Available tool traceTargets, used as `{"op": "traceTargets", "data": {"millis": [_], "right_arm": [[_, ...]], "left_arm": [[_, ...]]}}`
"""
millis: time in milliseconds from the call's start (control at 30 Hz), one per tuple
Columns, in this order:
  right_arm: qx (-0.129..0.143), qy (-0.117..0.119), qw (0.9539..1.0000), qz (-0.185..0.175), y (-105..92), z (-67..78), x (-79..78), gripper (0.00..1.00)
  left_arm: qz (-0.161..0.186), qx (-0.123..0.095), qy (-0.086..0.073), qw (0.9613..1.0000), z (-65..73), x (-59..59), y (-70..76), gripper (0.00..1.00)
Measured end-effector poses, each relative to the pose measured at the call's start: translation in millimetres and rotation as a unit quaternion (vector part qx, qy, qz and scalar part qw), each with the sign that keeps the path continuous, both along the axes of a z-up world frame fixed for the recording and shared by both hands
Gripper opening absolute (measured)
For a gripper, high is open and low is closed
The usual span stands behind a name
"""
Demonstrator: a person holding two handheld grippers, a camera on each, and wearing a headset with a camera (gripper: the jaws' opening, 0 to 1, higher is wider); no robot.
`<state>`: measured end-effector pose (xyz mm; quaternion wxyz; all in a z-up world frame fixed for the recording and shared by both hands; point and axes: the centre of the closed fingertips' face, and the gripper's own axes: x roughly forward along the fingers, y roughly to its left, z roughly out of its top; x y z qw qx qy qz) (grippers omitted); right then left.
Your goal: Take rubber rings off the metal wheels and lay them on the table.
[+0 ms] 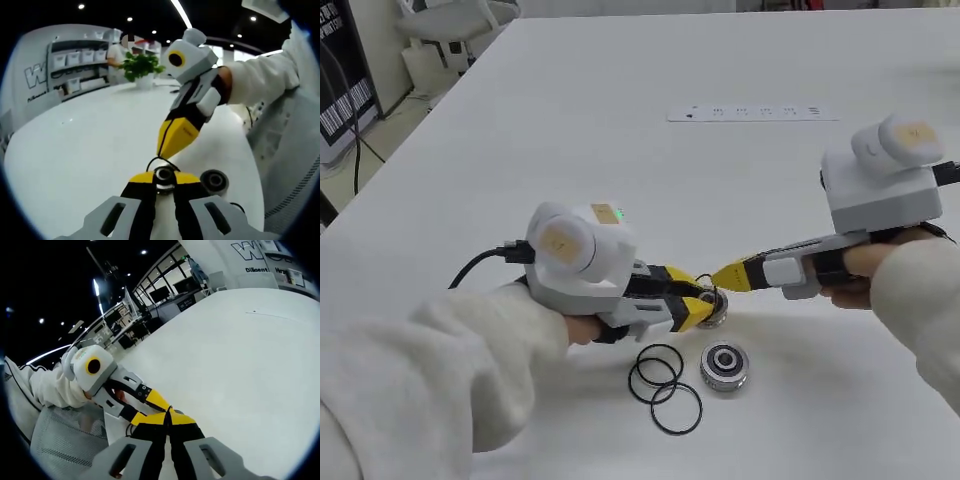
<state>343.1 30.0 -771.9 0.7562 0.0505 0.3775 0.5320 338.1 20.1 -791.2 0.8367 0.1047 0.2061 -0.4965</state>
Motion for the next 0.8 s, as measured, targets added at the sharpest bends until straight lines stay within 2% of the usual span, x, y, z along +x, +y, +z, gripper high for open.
{"op": "traceTargets", "data": {"millis": [300, 800], "right_arm": [[-0.008, 0.005, 0.9999, -0.013, -6.1, -4.6, 3.8, 0.0], [-0.021, 0.013, 0.9994, -0.026, -12.1, -9.4, 6.3, 0.0]], "left_arm": [[0.003, -0.005, 0.001, 1.0, 0.7, 0.5, -3.1, 0.14], [-0.001, 0.015, 0.0, 0.9999, 2.1, 2.4, -2.3, 0.17]]}}
